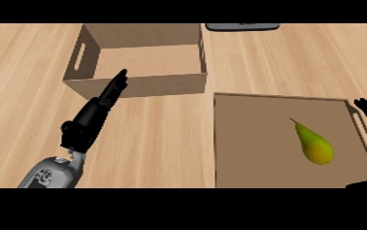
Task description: Pick the pear from the tray and place it in the cardboard box
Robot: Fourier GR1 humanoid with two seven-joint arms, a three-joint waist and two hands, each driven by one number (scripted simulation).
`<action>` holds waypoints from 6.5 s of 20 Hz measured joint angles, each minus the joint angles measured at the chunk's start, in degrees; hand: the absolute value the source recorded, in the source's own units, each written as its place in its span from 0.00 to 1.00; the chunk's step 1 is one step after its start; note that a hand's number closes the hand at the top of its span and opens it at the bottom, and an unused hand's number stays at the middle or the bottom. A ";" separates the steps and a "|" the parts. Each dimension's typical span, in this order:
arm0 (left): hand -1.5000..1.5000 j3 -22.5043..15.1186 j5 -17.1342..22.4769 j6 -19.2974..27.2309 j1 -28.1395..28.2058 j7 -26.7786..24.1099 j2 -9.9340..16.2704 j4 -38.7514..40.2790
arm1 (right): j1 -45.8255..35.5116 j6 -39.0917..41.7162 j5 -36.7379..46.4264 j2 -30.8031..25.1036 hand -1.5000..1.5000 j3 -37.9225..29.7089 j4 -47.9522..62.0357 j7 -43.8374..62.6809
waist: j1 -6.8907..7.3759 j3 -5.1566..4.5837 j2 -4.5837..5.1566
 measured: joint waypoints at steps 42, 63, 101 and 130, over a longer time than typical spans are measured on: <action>0.50 8.50 -9.78 -9.72 -0.74 0.97 -10.01 1.92 | -15.28 28.45 0.70 19.19 0.00 0.34 6.35 24.62 | 1.92 0.25 0.17; 0.50 13.91 -12.96 -15.53 -0.06 -0.30 -12.72 2.56 | -12.79 35.10 13.45 27.24 0.00 -2.77 14.51 16.17 | 1.92 0.23 0.17; 0.50 11.99 -15.89 -17.12 -4.19 1.17 -17.22 4.69 | -52.60 10.66 43.79 52.52 1.00 43.03 18.21 36.89 | 7.11 0.07 0.29; 0.50 12.64 -16.59 -16.41 -2.23 1.13 -17.15 3.48 | -93.46 -2.20 26.06 52.63 1.00 32.84 36.27 45.02 | 4.92 0.07 0.25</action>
